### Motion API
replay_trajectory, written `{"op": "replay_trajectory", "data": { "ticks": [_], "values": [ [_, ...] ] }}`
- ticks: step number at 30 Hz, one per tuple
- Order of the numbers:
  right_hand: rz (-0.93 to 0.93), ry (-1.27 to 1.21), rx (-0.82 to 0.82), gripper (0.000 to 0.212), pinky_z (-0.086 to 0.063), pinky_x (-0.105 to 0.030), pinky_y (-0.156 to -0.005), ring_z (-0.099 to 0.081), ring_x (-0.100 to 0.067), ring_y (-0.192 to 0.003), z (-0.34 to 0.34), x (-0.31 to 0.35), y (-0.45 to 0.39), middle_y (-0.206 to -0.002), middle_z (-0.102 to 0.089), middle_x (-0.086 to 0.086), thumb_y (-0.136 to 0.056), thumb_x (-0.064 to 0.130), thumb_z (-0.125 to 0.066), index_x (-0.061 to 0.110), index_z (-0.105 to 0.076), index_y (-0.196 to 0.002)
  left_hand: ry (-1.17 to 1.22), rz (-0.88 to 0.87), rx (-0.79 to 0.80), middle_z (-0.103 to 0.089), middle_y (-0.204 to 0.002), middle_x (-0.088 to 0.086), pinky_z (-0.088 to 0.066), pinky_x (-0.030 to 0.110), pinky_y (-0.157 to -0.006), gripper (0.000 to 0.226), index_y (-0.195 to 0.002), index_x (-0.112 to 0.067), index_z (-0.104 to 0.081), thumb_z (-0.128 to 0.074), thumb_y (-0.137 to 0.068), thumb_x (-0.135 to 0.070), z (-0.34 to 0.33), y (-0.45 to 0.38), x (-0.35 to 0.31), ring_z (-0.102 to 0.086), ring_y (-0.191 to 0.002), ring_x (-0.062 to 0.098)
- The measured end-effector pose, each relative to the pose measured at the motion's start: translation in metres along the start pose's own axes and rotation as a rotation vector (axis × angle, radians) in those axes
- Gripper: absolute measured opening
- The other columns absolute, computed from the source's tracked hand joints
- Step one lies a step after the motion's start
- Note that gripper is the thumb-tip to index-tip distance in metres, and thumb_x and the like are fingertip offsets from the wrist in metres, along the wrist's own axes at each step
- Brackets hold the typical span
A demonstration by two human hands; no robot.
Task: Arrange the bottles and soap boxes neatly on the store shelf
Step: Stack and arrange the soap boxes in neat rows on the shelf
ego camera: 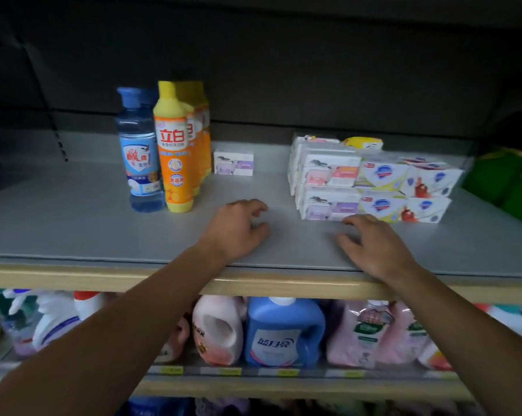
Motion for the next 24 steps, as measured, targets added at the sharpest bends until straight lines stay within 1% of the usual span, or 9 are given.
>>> {"op": "replay_trajectory", "data": {
  "ticks": [3, 4, 6, 9, 12, 15, 17, 20, 24],
  "values": [
    [-0.128, 0.06, 0.018, 0.048, -0.038, -0.038, -0.106, -0.046, -0.031, -0.127, 0.001, -0.036, 0.003, -0.137, -0.053, -0.008, -0.095, 0.052, -0.046, 0.018, -0.056, -0.128, 0.055, -0.01, -0.016, -0.065, -0.116, 0.003, -0.043, 0.023, -0.087, 0.044, -0.127, -0.019, -0.059, -0.068, -0.085, -0.027, -0.018, -0.024, -0.023, -0.063, -0.095, 0.021],
    [-0.138, 0.084, 0.036, 0.05, -0.037, -0.039, -0.106, -0.045, -0.03, -0.127, -0.002, -0.039, 0.002, -0.137, -0.052, -0.006, -0.094, 0.057, -0.041, 0.021, -0.056, -0.126, 0.051, -0.028, -0.027, -0.064, -0.118, 0.004, -0.044, 0.024, -0.087, 0.046, -0.129, -0.019, -0.058, -0.069, -0.085, -0.028, -0.024, -0.033, -0.031, -0.062, -0.097, 0.021],
    [-0.116, 0.125, 0.064, 0.057, -0.032, -0.042, -0.109, -0.042, -0.028, -0.13, -0.009, -0.039, -0.001, -0.14, -0.047, -0.001, -0.093, 0.064, -0.033, 0.026, -0.051, -0.132, 0.029, -0.068, -0.042, -0.061, -0.122, 0.008, -0.045, 0.027, -0.09, 0.05, -0.132, -0.021, -0.056, -0.069, -0.085, -0.03, -0.034, -0.05, -0.043, -0.061, -0.101, 0.024],
    [-0.095, 0.13, 0.058, 0.061, -0.027, -0.043, -0.109, -0.038, -0.027, -0.131, -0.013, -0.041, -0.004, -0.141, -0.043, 0.0, -0.092, 0.067, -0.028, 0.028, -0.045, -0.136, -0.008, -0.093, -0.01, -0.054, -0.129, 0.01, -0.047, 0.035, -0.097, 0.054, -0.138, -0.023, -0.052, -0.067, -0.086, -0.03, -0.053, -0.073, -0.056, -0.059, -0.107, 0.029],
    [-0.09, 0.133, 0.049, 0.061, -0.026, -0.044, -0.107, -0.038, -0.027, -0.129, -0.014, -0.043, -0.005, -0.138, -0.044, 0.001, -0.091, 0.067, -0.027, 0.028, -0.046, -0.134, -0.071, -0.087, 0.006, -0.044, -0.132, 0.01, -0.042, 0.035, -0.103, 0.059, -0.14, -0.019, -0.05, -0.068, -0.085, -0.029, -0.07, -0.087, -0.06, -0.054, -0.114, 0.03],
    [-0.089, 0.126, 0.048, 0.062, -0.026, -0.046, -0.107, -0.037, -0.026, -0.129, -0.015, -0.044, -0.005, -0.137, -0.044, 0.001, -0.09, 0.066, -0.028, 0.027, -0.046, -0.135, -0.075, -0.07, -0.054, -0.04, -0.129, 0.008, -0.038, 0.033, -0.105, 0.061, -0.137, -0.013, -0.052, -0.071, -0.081, -0.029, -0.079, -0.09, -0.061, -0.047, -0.118, 0.028],
    [-0.084, 0.124, 0.044, 0.063, -0.026, -0.046, -0.107, -0.037, -0.026, -0.129, -0.015, -0.044, -0.005, -0.136, -0.044, 0.001, -0.09, 0.067, -0.028, 0.026, -0.046, -0.135, -0.058, -0.076, -0.101, -0.041, -0.125, 0.006, -0.038, 0.033, -0.102, 0.057, -0.13, -0.015, -0.055, -0.074, -0.078, -0.029, -0.079, -0.09, -0.061, -0.042, -0.119, 0.027],
    [-0.086, 0.125, 0.045, 0.063, -0.026, -0.046, -0.107, -0.037, -0.027, -0.128, -0.015, -0.044, -0.005, -0.136, -0.044, 0.001, -0.09, 0.067, -0.028, 0.027, -0.046, -0.135, -0.004, -0.071, -0.102, -0.044, -0.121, 0.005, -0.038, 0.029, -0.094, 0.049, -0.122, -0.02, -0.056, -0.075, -0.077, -0.025, -0.079, -0.088, -0.057, -0.047, -0.113, 0.026],
    [-0.09, 0.132, 0.047, 0.063, -0.027, -0.046, -0.106, -0.038, -0.027, -0.128, -0.013, -0.043, -0.005, -0.136, -0.044, 0.001, -0.09, 0.067, -0.028, 0.027, -0.046, -0.135, 0.111, -0.022, -0.121, -0.051, -0.109, 0.004, -0.048, 0.029, -0.086, 0.045, -0.118, -0.021, -0.057, -0.076, -0.078, -0.018, -0.074, -0.083, -0.052, -0.061, -0.086, 0.023]
  ]
}}
Point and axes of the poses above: each hand's wrist, its own y-axis away from the middle knuckle, its own z-axis out of the back of the hand, x = y × z, the point moved 5 cm from there along -y, towards the middle knuckle
